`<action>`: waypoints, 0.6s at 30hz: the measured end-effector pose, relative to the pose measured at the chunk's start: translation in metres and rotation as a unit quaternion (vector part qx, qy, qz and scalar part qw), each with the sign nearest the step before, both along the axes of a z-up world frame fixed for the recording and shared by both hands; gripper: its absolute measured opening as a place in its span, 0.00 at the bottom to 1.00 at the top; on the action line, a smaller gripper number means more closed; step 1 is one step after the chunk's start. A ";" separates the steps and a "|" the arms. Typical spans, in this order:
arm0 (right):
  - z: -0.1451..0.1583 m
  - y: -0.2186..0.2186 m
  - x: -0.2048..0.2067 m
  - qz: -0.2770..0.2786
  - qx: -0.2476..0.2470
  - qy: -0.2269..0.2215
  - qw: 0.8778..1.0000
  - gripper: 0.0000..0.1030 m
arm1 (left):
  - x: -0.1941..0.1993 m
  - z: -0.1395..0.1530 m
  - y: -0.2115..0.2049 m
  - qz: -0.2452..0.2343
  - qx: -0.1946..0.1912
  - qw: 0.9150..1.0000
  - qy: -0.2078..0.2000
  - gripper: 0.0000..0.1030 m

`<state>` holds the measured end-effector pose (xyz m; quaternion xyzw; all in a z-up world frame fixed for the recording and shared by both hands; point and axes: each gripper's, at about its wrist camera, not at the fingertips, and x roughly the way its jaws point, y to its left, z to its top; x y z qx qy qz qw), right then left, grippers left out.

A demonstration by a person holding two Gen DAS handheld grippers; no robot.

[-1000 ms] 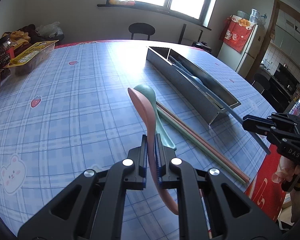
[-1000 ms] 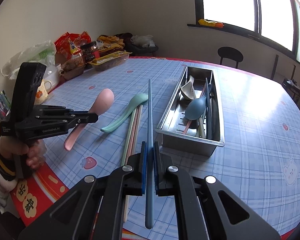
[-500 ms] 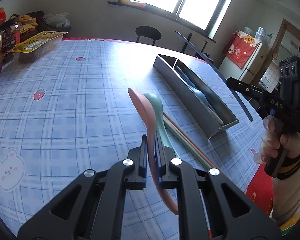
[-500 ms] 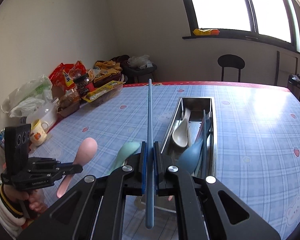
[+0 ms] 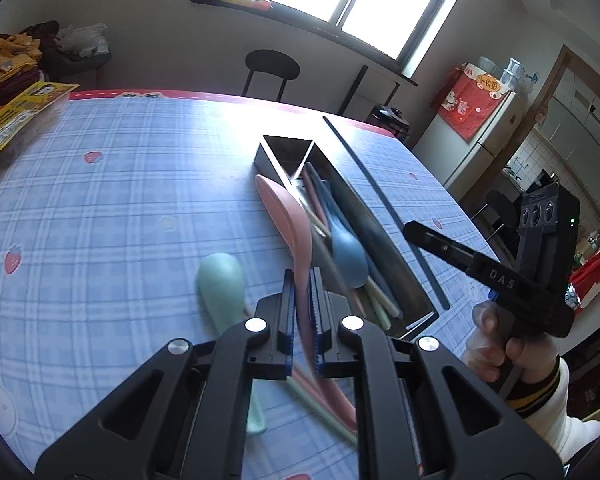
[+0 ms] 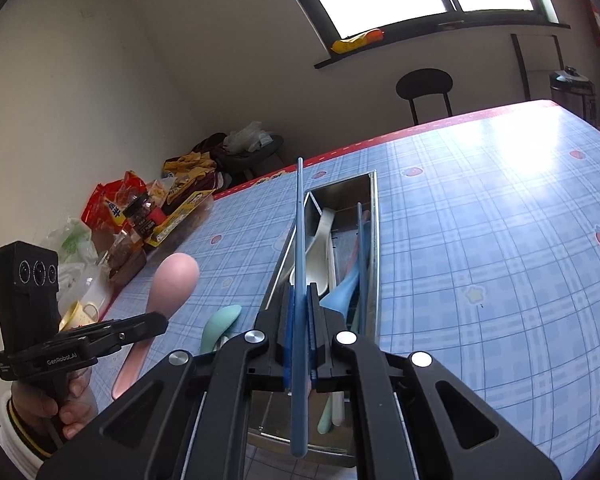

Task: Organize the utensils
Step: 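Carry the pink spoon with the left tool while the right tool carries the chopstick to the tray, then lower the pink spoon and chopstick into the steel tray and open both tools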

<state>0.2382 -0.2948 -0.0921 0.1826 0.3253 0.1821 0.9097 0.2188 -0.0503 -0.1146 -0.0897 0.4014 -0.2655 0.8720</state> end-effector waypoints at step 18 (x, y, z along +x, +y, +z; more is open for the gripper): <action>-0.020 -0.012 0.011 -0.039 0.027 0.041 0.998 0.06 | 0.084 -0.030 -0.101 -0.034 0.008 0.997 0.069 0.11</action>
